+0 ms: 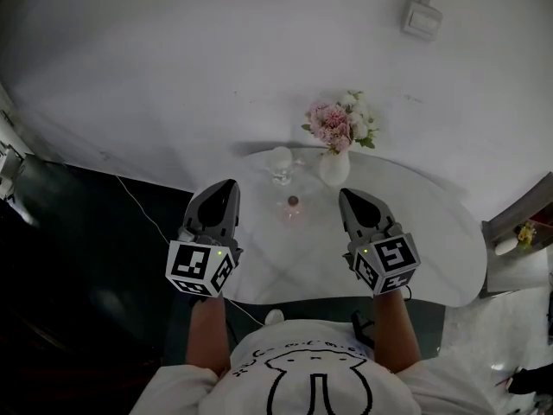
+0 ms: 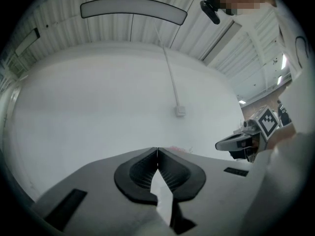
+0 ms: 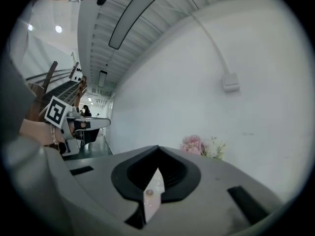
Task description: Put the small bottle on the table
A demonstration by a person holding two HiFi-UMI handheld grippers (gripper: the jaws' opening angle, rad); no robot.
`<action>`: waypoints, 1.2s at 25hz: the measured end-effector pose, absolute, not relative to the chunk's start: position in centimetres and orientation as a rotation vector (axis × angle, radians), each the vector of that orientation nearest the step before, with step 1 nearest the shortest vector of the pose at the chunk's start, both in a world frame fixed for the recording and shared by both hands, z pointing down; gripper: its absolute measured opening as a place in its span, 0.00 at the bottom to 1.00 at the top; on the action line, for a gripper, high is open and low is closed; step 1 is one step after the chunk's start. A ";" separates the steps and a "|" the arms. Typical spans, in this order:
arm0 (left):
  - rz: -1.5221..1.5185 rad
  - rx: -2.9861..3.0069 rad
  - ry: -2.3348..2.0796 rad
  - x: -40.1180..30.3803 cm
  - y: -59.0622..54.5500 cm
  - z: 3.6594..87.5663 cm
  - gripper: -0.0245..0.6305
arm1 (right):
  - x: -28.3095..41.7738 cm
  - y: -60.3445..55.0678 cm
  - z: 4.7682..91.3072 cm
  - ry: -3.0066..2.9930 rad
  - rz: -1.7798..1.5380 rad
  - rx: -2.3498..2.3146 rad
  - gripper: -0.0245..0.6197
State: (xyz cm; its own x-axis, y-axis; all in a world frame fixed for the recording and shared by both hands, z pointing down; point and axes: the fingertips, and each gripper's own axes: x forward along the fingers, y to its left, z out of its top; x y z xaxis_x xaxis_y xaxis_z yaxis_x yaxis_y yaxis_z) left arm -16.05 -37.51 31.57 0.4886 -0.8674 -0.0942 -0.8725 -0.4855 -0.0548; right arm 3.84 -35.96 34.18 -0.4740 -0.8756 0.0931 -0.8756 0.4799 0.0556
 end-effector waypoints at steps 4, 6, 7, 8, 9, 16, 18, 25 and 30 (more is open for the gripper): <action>0.058 -2.589 1.513 -15.6 -37.5 30.7 0.04 | 5.0 -35.6 31.7 -2.608 -0.087 1.582 0.03; 0.046 -2.571 1.504 -15.6 -37.4 30.2 0.04 | 5.5 -35.2 30.4 -2.601 -0.137 1.597 0.03; 0.041 -2.562 1.500 -15.6 -37.3 29.9 0.04 | 5.6 -35.0 29.8 -2.597 -0.162 1.603 0.03; 0.036 -2.554 1.496 -15.6 -37.3 29.6 0.04 | 5.8 -34.9 29.2 -2.595 -0.185 1.606 0.03; 0.033 -2.545 1.491 -15.5 -37.3 29.3 0.04 | 6.0 -34.7 28.6 -2.595 -0.205 1.609 0.03; 0.018 -2.487 1.456 -15.4 -36.7 27.1 0.04 | 7.4 -33.9 25.6 -2.593 -0.288 1.650 0.03; 0.019 -2.477 1.455 -15.5 -36.6 26.7 0.04 | 7.5 -33.7 25.2 -2.589 -0.301 1.651 0.03; 0.045 -2.455 1.454 -15.8 -36.4 25.3 0.04 | 7.4 -33.5 24.5 -2.558 -0.354 1.637 0.03; 0.040 -2.445 1.448 -15.8 -36.5 24.8 0.04 | 7.6 -33.6 24.4 -2.544 -0.363 1.637 0.03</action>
State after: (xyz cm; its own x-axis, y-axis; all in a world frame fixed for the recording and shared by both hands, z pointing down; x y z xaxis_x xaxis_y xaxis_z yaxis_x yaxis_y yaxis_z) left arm -15.78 -36.54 24.84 0.4922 -0.8529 -0.1743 -0.8612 -0.4480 -0.2401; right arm 7.62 -33.56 24.40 -0.4196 -0.9064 -0.0484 -0.8838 0.3958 0.2493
